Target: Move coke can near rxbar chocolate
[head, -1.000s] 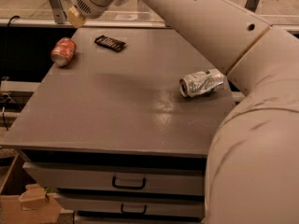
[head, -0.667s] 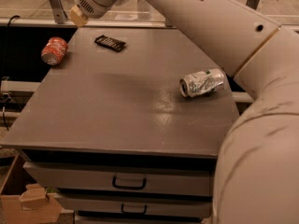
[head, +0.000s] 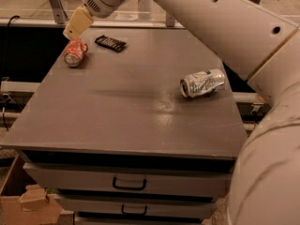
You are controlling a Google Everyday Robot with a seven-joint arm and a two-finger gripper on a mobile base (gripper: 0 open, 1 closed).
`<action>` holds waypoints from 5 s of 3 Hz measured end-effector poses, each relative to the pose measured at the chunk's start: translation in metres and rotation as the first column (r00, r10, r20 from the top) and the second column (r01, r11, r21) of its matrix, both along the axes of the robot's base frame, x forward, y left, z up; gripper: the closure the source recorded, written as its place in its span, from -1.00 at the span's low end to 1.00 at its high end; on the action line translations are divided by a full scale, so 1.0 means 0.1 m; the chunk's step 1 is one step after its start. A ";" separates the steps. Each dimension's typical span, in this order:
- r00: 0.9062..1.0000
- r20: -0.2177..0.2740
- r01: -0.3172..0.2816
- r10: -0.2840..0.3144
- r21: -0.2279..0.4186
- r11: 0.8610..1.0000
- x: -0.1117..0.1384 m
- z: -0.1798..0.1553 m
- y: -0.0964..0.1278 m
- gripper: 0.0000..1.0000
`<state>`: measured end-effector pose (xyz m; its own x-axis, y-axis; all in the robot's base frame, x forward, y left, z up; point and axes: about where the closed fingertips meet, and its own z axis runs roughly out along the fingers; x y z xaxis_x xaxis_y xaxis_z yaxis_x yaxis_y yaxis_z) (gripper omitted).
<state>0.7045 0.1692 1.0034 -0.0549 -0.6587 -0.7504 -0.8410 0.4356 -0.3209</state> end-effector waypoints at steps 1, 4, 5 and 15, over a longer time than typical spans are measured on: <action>1.000 0.021 0.023 -0.023 0.004 1.000 0.06 0.05 -0.18 -1.00; 0.998 -0.021 0.061 -0.059 0.103 0.993 0.19 0.02 -0.96 -1.00; 0.997 -0.065 -0.020 0.031 0.166 0.986 0.16 -0.14 -0.65 -1.00; 0.939 -0.248 -0.198 0.237 0.171 0.965 0.77 -1.56 1.26 -0.17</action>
Offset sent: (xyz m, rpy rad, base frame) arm 0.0207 -0.0831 -0.0009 0.0436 0.0096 -0.0759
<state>0.7817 0.2951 0.8475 -0.1313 -0.5650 -0.8146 -0.9661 0.2572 -0.0228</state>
